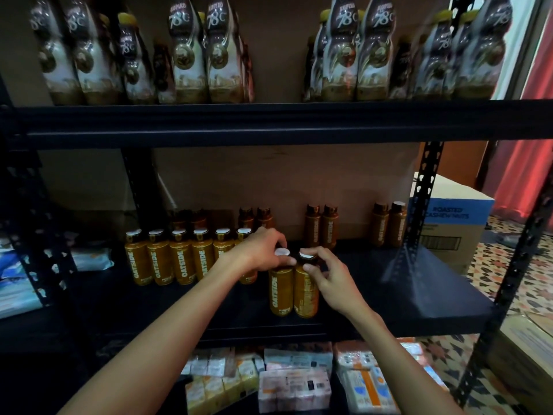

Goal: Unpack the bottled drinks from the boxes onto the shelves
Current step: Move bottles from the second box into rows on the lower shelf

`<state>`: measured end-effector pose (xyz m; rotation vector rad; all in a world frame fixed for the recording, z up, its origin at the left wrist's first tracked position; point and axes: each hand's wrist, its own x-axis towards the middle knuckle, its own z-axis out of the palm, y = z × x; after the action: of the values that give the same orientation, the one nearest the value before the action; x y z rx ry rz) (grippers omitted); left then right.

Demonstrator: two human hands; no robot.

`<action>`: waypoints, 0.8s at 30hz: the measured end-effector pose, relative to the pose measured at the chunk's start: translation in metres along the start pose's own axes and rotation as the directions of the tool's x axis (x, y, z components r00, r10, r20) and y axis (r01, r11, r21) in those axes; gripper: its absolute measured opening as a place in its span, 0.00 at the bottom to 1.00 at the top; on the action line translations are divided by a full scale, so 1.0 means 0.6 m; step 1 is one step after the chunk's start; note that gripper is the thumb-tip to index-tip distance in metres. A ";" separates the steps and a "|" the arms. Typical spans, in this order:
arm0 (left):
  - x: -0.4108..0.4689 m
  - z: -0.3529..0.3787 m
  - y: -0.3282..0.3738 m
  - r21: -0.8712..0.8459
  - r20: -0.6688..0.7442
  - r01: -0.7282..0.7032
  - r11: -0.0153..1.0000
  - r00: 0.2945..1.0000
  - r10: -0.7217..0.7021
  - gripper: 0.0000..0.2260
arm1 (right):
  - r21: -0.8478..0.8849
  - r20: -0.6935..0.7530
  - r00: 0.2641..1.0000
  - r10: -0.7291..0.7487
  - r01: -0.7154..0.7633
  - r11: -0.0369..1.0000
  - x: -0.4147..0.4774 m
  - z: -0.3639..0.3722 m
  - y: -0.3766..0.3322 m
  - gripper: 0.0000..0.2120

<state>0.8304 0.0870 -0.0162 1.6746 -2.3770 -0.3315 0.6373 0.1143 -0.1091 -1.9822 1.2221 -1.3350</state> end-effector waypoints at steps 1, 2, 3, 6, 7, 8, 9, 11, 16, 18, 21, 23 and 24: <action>0.001 0.000 -0.002 0.007 0.016 -0.006 1.000 1.000 0.005 0.28 | 0.003 -0.002 1.000 -0.001 0.001 1.000 -0.001 0.000 -0.001 0.14; 0.001 -0.002 -0.003 0.020 0.048 -0.020 1.000 0.999 0.019 0.30 | 0.005 -0.004 1.000 -0.001 0.001 1.000 -0.001 0.000 -0.003 0.14; 0.001 -0.004 -0.003 0.038 0.082 -0.032 0.999 0.996 0.029 0.29 | 0.006 -0.005 1.000 0.002 -0.002 1.000 -0.001 0.001 -0.003 0.14; 0.002 -0.008 0.002 0.039 0.088 -0.006 0.999 0.996 0.003 0.23 | 0.014 -0.006 1.000 0.008 -0.008 1.000 -0.001 0.002 -0.001 0.13; 0.001 -0.008 0.006 0.031 0.067 0.012 0.999 0.998 -0.014 0.23 | 0.019 -0.007 1.000 0.008 -0.008 1.000 -0.001 0.003 0.000 0.13; 0.000 -0.008 0.009 0.031 0.048 0.022 0.999 0.999 -0.024 0.23 | 0.023 -0.009 1.000 0.009 -0.009 1.000 -0.001 0.003 0.001 0.13; 0.000 -0.008 0.011 0.038 0.041 0.025 0.999 0.999 -0.027 0.23 | 0.023 -0.010 1.000 0.010 -0.010 1.000 -0.001 0.004 0.002 0.12; 0.001 -0.011 0.012 0.053 0.058 0.020 0.998 0.998 -0.023 0.23 | 0.017 -0.011 1.000 0.011 -0.011 1.000 -0.001 0.005 0.001 0.12; 0.003 -0.015 0.015 0.045 0.091 0.042 0.998 0.995 -0.046 0.24 | -0.030 0.091 0.993 0.070 -0.067 0.997 0.012 -0.017 -0.012 0.14; 0.005 -0.013 0.018 0.051 0.114 0.052 0.997 0.992 -0.057 0.26 | -0.084 0.144 0.983 0.112 -0.101 0.991 0.024 -0.034 -0.023 0.17; 0.010 -0.012 0.024 0.089 0.146 0.072 0.993 0.986 -0.084 0.27 | -0.222 0.224 0.964 0.141 -0.090 0.971 0.041 -0.050 -0.043 0.23; 0.013 -0.013 0.028 0.115 0.166 0.065 0.991 0.983 -0.084 0.26 | -0.330 0.262 0.950 0.172 -0.079 0.941 0.051 -0.052 -0.048 0.24; 0.013 -0.015 0.030 0.126 0.175 0.063 0.990 0.981 -0.084 0.26 | -0.362 0.259 0.948 0.187 -0.084 0.928 0.055 -0.051 -0.047 0.23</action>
<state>0.8145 0.0847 -0.0021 1.8631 -2.5132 -0.3750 0.6260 0.1034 -0.0583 -2.1843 1.4959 -0.7624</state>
